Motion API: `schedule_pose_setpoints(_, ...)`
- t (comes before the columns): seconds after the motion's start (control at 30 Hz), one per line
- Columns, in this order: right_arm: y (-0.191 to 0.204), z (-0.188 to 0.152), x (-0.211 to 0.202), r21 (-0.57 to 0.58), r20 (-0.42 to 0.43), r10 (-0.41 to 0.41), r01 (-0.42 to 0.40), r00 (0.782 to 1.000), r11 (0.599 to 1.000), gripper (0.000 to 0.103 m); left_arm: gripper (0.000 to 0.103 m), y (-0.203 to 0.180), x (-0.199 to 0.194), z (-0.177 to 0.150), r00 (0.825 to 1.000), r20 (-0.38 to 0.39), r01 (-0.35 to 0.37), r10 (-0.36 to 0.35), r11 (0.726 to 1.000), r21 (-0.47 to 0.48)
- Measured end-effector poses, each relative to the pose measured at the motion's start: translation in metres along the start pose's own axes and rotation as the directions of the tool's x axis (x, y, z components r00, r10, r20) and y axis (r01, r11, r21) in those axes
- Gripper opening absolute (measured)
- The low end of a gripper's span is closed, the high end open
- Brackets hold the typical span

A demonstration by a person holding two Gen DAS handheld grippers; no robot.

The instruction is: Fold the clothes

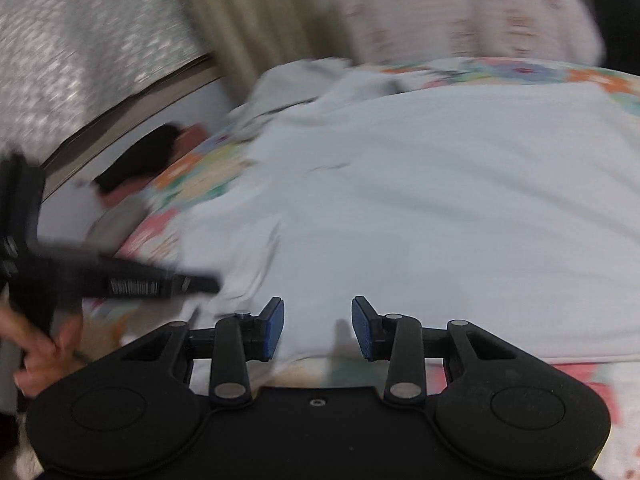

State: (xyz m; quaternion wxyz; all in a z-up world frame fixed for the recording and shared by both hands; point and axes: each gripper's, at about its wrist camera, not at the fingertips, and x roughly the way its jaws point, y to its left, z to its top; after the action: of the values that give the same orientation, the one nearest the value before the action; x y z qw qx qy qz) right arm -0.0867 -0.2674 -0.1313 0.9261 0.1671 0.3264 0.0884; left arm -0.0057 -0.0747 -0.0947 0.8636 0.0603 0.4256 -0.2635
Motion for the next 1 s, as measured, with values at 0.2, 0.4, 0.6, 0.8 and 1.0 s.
schedule_pose_setpoints(0.2, 0.022, -0.005, -0.008, -0.019, -0.001, 0.166, -0.166, 0.986, 0.986, 0.052, 0.011, 0.004, -0.062, 0.013, 0.979, 0.089, 0.193, -0.186, 0.978, -0.082)
schedule_pose_setpoints(0.4, 0.049, -0.008, -0.019, -0.175, 0.005, 0.242, -0.238, 0.970, 0.955, 0.059, 0.012, -0.023, -0.069, 0.044, 0.949, 0.145, 0.283, -0.280, 0.959, -0.003)
schedule_pose_setpoints(0.6, 0.059, 0.002, 0.000, -0.296, 0.056, 0.086, -0.066, 0.995, 0.953, 0.067, 0.023, -0.047, -0.001, 0.094, 0.933, 0.108, 0.343, -0.345, 0.939, 0.034)
schedule_pose_setpoints(0.8, 0.028, 0.008, 0.045, -0.331, 0.036, -0.126, 0.131, 0.991, 0.935, 0.021, 0.066, -0.049, -0.011, 0.098, 0.914, 0.321, 0.225, -0.250, 0.968, 0.112)
schedule_pose_setpoints(1.0, -0.013, 0.004, 0.029, 0.002, 0.044, -0.092, 0.092, 0.995, 0.996, 0.009, 0.067, -0.007, 0.041, 0.075, 0.986, 0.098, 0.119, -0.132, 0.985, 0.127)
